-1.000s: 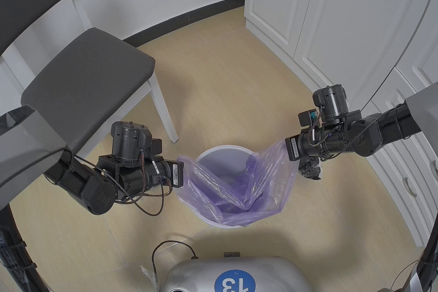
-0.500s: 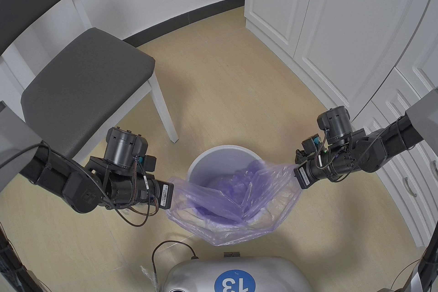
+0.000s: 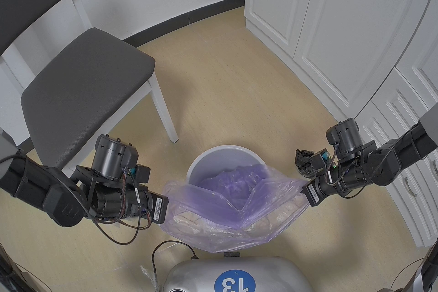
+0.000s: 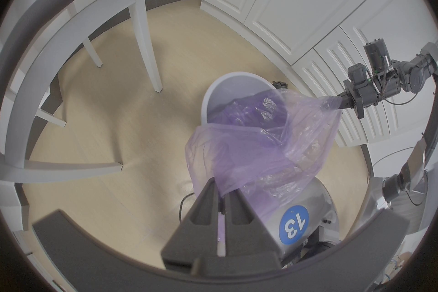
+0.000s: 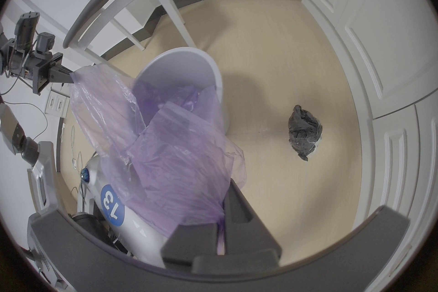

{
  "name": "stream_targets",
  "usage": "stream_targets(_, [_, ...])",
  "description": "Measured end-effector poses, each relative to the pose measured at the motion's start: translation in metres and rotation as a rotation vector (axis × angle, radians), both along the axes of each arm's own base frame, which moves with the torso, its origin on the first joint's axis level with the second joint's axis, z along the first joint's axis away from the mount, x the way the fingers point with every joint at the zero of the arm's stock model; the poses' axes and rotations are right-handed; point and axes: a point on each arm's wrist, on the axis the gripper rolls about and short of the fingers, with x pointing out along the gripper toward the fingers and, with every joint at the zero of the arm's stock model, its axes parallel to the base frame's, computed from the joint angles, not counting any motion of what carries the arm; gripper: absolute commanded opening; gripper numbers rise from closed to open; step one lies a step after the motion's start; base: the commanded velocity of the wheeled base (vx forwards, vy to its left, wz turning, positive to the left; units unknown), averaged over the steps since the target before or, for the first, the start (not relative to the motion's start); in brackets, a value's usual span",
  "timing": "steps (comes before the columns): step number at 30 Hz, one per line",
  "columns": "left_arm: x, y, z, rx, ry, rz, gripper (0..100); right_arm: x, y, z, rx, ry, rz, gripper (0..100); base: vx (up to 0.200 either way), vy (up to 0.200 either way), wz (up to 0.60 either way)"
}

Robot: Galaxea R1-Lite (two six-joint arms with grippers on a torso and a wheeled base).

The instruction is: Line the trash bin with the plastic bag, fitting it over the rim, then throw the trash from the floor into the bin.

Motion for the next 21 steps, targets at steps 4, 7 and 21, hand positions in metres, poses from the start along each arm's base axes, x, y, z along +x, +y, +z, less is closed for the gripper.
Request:
stream_targets(4, [-0.011, 0.0, -0.002, 0.005, 0.017, -0.015, 0, -0.007, -0.001, -0.002, -0.015, 0.006, 0.018, 0, 0.0, 0.0, 0.0])
stream_targets(7, [-0.015, 0.0, -0.004, 0.011, 0.024, -0.021, 0, -0.01, -0.002, -0.004, -0.021, 0.015, 0.017, 0, 0.0, 0.0, 0.0])
stream_targets(21, [0.028, -0.015, -0.013, -0.001, -0.007, 0.002, 0, 0.026, 0.01, -0.025, 0.043, -0.106, -0.057, 0, 0.0, 0.0, 0.0])
